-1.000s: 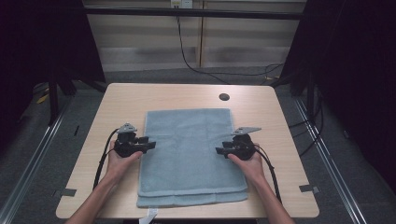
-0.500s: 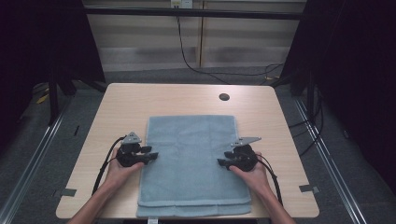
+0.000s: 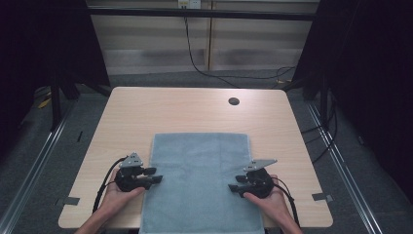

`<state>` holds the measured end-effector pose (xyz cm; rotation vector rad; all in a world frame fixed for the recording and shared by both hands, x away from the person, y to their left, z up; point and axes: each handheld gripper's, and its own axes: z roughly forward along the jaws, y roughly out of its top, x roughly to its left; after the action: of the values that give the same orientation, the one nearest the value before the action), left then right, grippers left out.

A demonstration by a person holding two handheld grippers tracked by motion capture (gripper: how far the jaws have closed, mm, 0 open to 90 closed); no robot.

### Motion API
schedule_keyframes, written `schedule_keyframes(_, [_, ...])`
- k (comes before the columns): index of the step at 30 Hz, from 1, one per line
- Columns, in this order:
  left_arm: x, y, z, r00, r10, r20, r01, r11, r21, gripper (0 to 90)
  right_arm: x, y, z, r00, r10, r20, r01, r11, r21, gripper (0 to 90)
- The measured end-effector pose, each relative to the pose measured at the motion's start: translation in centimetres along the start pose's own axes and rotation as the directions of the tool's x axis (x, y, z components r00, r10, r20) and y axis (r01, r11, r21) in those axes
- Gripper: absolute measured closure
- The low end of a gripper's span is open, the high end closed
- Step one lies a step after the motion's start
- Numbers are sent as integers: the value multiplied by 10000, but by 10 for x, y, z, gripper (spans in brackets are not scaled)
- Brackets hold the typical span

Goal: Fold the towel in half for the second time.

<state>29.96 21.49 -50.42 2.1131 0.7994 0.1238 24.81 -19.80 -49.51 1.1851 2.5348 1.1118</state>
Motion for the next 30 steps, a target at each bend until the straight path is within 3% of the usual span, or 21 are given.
schedule_keyframes(9, [-12, -6, -13, 9996, -70, 285, 57, 9988, 484, 541, 11, -9, -8, 9975, 435, -562, -432, 9990, 64, 486])
schedule_keyframes(11, [-13, -5, -16, 9981, -438, 433, 427, 9988, 255, 537, 11, -8, -8, 9965, 428, -712, -422, 9991, 101, 444])
schedule_keyframes(14, [-19, 0, -16, 9976, -241, 644, 229, 9996, 193, 521, 6, -4, -12, 9970, 391, -668, -398, 9992, -93, 419])
schedule_keyframes(20, [-8, 15, -11, 9967, -592, 559, 600, 9981, -116, 485, -19, 12, -26, 9971, 683, -322, -713, 9920, -1037, 418])
schedule_keyframes(22, [-2, 23, -12, 9972, -600, 443, 610, 9979, -227, 466, -28, 17, -28, 9974, 720, -73, -724, 9906, -1164, 415])
schedule_keyframes(24, [5, 29, -13, 9953, -865, 438, 891, 9940, -628, 457, -36, 22, -31, 9966, 826, 60, -810, 9874, -1357, 416])
schedule_keyframes(30, [24, 49, -14, 9950, -1000, 70, 1003, 9905, -937, 459, -64, 39, -32, 9919, 1219, 349, -1134, 9762, -1850, 418])
